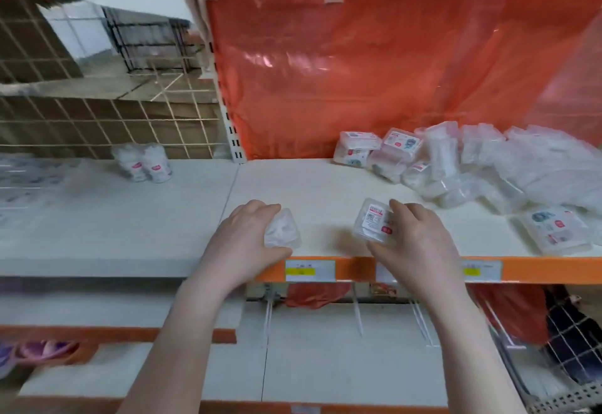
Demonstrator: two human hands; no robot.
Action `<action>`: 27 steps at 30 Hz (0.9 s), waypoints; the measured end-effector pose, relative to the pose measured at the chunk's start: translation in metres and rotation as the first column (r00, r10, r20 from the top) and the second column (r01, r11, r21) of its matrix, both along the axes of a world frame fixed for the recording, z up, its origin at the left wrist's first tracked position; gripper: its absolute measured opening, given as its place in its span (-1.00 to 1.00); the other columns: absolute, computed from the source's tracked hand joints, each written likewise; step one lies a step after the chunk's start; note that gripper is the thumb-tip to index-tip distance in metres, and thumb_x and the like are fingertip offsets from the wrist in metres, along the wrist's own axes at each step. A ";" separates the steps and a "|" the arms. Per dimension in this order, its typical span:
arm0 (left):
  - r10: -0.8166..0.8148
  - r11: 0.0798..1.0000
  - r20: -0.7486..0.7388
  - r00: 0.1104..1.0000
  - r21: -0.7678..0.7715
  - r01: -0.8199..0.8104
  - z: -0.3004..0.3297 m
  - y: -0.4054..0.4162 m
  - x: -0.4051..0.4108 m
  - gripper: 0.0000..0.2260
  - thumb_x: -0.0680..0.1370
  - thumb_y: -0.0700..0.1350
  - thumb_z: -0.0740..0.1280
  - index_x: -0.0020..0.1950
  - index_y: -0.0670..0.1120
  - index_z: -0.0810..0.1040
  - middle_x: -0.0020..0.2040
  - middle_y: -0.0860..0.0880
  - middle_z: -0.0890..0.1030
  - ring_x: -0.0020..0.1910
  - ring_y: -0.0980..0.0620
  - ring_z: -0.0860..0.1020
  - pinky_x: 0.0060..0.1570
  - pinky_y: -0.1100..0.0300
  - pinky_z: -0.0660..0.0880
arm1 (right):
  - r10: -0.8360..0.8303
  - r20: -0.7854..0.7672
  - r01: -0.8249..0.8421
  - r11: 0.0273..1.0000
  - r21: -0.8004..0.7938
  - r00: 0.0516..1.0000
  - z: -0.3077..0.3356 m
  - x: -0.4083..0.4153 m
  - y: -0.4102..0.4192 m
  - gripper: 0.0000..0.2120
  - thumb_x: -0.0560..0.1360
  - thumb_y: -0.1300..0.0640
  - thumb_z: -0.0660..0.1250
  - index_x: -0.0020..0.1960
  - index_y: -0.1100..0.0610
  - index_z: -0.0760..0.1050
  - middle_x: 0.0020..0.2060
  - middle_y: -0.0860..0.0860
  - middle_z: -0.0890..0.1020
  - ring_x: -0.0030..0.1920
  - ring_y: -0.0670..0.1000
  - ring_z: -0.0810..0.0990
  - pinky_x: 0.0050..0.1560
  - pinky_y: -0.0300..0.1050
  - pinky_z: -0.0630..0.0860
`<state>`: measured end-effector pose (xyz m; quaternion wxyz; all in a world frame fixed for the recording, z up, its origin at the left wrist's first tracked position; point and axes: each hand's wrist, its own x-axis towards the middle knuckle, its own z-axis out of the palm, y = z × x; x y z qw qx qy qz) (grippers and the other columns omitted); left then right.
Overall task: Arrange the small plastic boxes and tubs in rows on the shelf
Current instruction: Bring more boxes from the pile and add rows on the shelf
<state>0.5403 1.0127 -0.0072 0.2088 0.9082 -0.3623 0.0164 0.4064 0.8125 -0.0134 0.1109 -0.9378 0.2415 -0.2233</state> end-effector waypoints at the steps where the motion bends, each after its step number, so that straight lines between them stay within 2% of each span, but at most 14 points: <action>1: 0.015 1.000 0.000 1.000 0.007 -0.015 0.000 0.025 0.005 -0.39 0.40 0.08 0.44 0.40 -0.02 0.38 0.26 0.00 0.43 0.27 0.00 0.37 0.20 0.17 0.34 | 0.020 -0.011 -0.020 1.000 -0.003 1.000 -0.002 0.008 0.022 -0.42 0.33 0.06 0.41 0.31 0.22 0.41 0.03 0.15 0.54 0.10 0.20 0.44 0.03 0.02 0.35; 6: 0.131 0.991 0.013 0.991 0.018 -0.132 -0.001 0.143 0.023 -0.41 0.39 0.10 0.45 0.36 -0.02 0.41 0.24 -0.03 0.45 0.24 -0.04 0.39 0.13 0.18 0.32 | 0.143 -0.042 -0.143 0.990 -0.005 0.989 -0.012 0.048 0.129 -0.48 0.37 0.01 0.37 0.28 0.17 0.42 0.03 0.10 0.54 0.09 0.16 0.44 -0.01 -0.02 0.34; 12: 0.298 0.954 -0.005 0.955 0.034 -0.298 0.002 0.259 0.042 -0.36 0.39 0.14 0.44 0.41 0.00 0.36 0.28 -0.01 0.42 0.25 -0.02 0.38 0.13 0.14 0.34 | 0.327 -0.077 -0.327 0.945 0.012 0.942 -0.004 0.101 0.229 -0.42 0.38 0.00 0.35 0.35 0.15 0.36 0.11 0.08 0.51 0.14 0.11 0.42 0.07 -0.04 0.38; 17: 0.417 0.909 -0.032 0.908 0.007 -0.417 -0.005 0.330 0.059 -0.35 0.39 0.08 0.46 0.42 -0.04 0.36 0.31 -0.04 0.42 0.26 -0.06 0.37 0.24 0.10 0.33 | 0.447 -0.118 -0.451 0.892 -0.014 0.887 -0.002 0.148 0.293 -0.43 0.40 -0.04 0.35 0.34 0.15 0.35 0.13 0.08 0.51 0.16 0.12 0.42 0.08 -0.09 0.31; 24: 0.526 0.850 0.011 0.850 0.012 -0.527 -0.008 0.420 0.107 -0.35 0.39 0.07 0.45 0.43 -0.05 0.36 0.32 -0.03 0.42 0.28 -0.02 0.37 0.26 0.07 0.34 | 0.546 -0.086 -0.546 0.837 0.023 0.834 -0.007 0.234 0.383 -0.39 0.33 0.07 0.42 0.34 0.21 0.39 0.10 0.16 0.54 0.12 0.19 0.45 0.06 -0.03 0.36; 27: 0.538 0.842 0.024 0.843 0.036 -0.539 -0.003 0.452 0.143 -0.35 0.41 0.08 0.43 0.45 -0.03 0.32 0.35 -0.01 0.40 0.30 0.00 0.36 0.26 0.06 0.35 | 0.562 -0.086 -0.563 0.826 0.011 0.823 -0.009 0.277 0.417 -0.38 0.31 0.07 0.42 0.33 0.21 0.40 0.08 0.14 0.55 0.11 0.18 0.45 0.06 -0.04 0.37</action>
